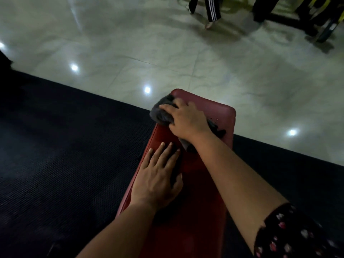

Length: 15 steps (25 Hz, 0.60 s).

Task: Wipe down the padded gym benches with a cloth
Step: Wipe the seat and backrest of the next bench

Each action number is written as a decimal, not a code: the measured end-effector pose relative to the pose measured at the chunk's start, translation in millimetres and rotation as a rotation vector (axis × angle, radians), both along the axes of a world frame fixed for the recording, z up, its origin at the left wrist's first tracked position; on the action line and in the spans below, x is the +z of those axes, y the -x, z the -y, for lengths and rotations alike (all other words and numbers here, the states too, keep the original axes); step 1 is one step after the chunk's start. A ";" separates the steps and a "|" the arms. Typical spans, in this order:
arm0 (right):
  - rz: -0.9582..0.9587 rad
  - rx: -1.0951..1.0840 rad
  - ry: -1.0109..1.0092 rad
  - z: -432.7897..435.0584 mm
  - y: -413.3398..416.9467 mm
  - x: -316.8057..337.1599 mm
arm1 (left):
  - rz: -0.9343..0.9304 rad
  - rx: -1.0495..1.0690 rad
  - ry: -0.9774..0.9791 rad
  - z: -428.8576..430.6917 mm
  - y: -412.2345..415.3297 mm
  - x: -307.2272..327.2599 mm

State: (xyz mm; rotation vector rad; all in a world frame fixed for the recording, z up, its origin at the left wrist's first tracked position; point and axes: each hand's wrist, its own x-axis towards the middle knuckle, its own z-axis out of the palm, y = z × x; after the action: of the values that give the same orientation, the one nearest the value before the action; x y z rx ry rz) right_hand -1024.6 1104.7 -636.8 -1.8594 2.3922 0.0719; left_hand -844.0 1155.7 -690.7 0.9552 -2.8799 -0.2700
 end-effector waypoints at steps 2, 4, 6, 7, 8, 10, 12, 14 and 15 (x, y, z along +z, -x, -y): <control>0.035 -0.144 0.017 -31.4 15.6 -1.5 | -0.013 -0.004 0.010 1.4 1.0 -3.2; 0.039 -0.223 0.011 -72.4 34.3 -2.5 | -0.046 -0.003 0.010 1.7 1.8 -5.3; 0.007 -0.295 0.016 -108.9 50.6 -3.8 | -0.049 0.002 0.018 1.9 2.8 -7.8; -0.011 -0.350 0.031 -119.4 56.7 -3.8 | -0.049 -0.001 0.031 1.6 2.4 -9.8; -0.017 -0.416 0.047 -122.0 62.4 -3.6 | -0.048 -0.001 0.036 1.8 1.7 -10.2; -0.011 -0.531 0.069 -106.5 71.4 -3.8 | -0.055 0.005 0.043 2.0 2.0 -10.9; -0.030 -0.529 0.102 -76.9 69.0 -4.6 | -0.059 0.005 0.036 1.9 1.9 -10.8; -0.032 -0.413 0.145 -41.1 50.6 -6.4 | -0.059 0.012 0.038 0.6 0.8 -7.6; -0.034 -0.347 0.161 -24.2 37.2 -6.9 | -0.055 0.008 0.049 0.4 0.7 -6.6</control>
State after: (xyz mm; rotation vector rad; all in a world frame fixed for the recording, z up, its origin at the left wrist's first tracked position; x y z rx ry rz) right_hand -1061.7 1128.9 -643.7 -1.4781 2.7777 -0.1224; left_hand -844.6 1155.3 -697.3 0.9362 -2.8186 -0.2200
